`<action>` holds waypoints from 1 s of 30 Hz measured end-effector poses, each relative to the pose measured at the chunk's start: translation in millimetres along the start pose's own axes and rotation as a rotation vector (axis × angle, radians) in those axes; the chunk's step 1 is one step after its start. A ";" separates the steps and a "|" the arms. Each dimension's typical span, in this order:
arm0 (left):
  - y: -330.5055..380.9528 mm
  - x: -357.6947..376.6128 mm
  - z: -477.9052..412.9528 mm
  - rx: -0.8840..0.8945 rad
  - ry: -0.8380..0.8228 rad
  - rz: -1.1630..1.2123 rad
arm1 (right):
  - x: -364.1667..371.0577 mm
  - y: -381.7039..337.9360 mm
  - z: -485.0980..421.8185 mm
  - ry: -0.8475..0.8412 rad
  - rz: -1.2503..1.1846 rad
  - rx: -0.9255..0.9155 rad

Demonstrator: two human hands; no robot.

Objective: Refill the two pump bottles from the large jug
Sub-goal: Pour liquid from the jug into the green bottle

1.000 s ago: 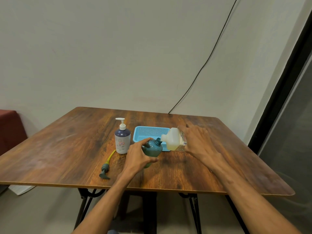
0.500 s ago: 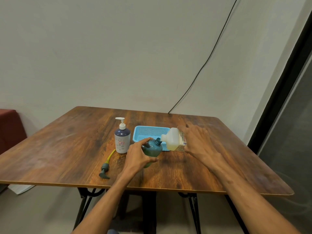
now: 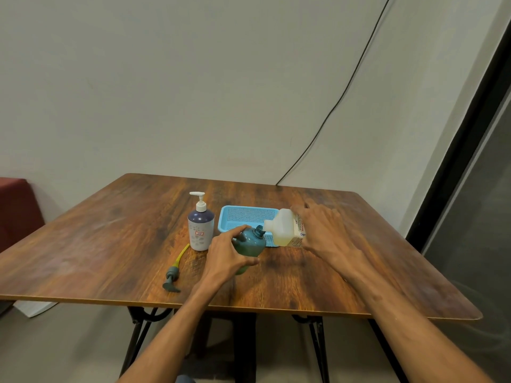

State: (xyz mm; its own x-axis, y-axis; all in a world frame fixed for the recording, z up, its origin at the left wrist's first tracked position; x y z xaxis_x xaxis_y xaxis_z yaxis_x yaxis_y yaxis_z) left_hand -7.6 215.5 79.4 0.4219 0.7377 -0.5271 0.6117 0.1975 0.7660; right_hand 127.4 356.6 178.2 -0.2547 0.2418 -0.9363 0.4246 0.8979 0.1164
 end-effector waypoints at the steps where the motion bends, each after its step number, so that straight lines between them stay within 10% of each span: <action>1: 0.3 -0.4 0.4 0.002 0.002 -0.001 | -0.5 0.0 0.1 -0.003 0.004 0.002; 30: 4.0 -1.2 2.1 0.000 -0.006 -0.005 | -6.5 -4.9 2.8 -0.019 0.015 0.004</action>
State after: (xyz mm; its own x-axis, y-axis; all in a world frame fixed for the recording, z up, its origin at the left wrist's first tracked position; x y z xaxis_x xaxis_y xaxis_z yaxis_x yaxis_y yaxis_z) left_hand -4.2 214.0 82.3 0.4228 0.7329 -0.5329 0.6135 0.2014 0.7636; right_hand 129.4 349.6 182.8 -0.2319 0.2478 -0.9406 0.4319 0.8927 0.1287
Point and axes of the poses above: each hand's wrist, its own z-axis away from the middle knuckle, its own x-axis out of the palm, y = z × x, the point moved 9 cm from there along -z, towards the middle knuckle, and after that the axes turned 4 degrees about -y, right-handed, at the moved point
